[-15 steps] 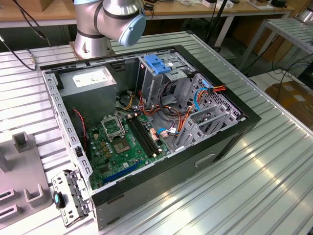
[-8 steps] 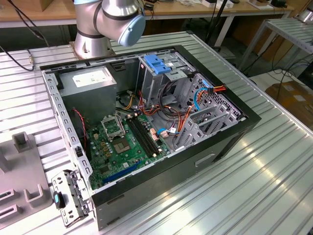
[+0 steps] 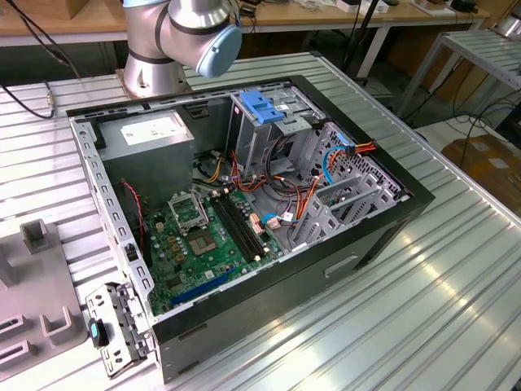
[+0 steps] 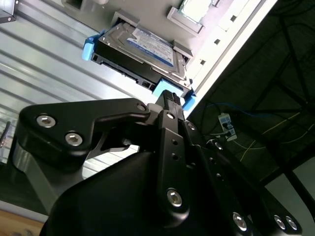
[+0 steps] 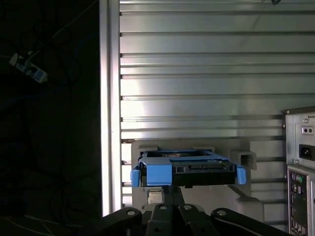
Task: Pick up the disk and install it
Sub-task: 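Reach for the disk, then pick up the disk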
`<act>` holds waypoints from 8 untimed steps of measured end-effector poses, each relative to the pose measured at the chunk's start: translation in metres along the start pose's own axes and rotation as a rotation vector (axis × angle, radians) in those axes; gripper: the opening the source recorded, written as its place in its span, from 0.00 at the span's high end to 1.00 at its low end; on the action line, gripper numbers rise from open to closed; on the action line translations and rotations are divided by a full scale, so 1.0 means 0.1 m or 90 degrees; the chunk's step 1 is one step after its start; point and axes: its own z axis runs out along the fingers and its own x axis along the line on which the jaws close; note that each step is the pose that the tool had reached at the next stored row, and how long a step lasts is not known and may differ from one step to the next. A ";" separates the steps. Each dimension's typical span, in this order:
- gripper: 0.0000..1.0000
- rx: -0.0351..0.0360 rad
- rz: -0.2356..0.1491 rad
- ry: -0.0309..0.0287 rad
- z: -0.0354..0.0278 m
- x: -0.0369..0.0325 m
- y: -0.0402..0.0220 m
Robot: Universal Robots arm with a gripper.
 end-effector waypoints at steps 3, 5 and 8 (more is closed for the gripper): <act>0.89 0.0000 0.000 0.0000 0.000 0.002 0.000; 0.89 0.0000 0.000 0.0000 0.000 0.003 0.000; 0.89 0.0000 0.000 0.0000 0.000 0.005 0.000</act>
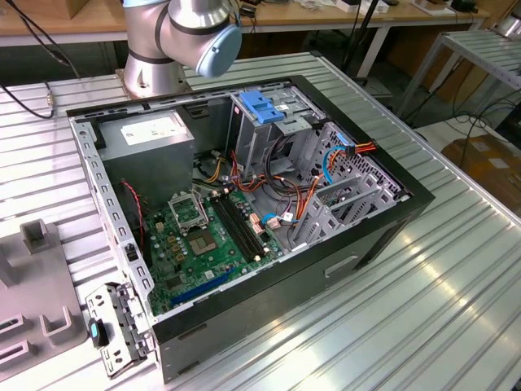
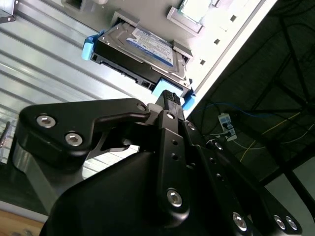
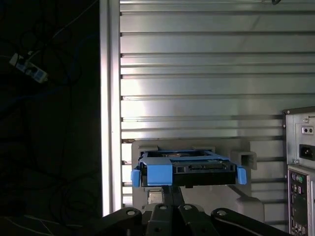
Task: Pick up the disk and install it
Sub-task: 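Pick up the disk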
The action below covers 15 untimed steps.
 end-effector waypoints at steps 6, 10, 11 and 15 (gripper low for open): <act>0.89 0.0000 0.000 0.0000 0.000 0.003 0.000; 0.89 -0.0005 -0.018 0.0002 0.000 0.003 0.001; 0.89 -0.0008 -0.028 0.0003 0.000 0.003 0.001; 0.89 -0.0020 -0.079 0.0009 0.000 0.003 0.000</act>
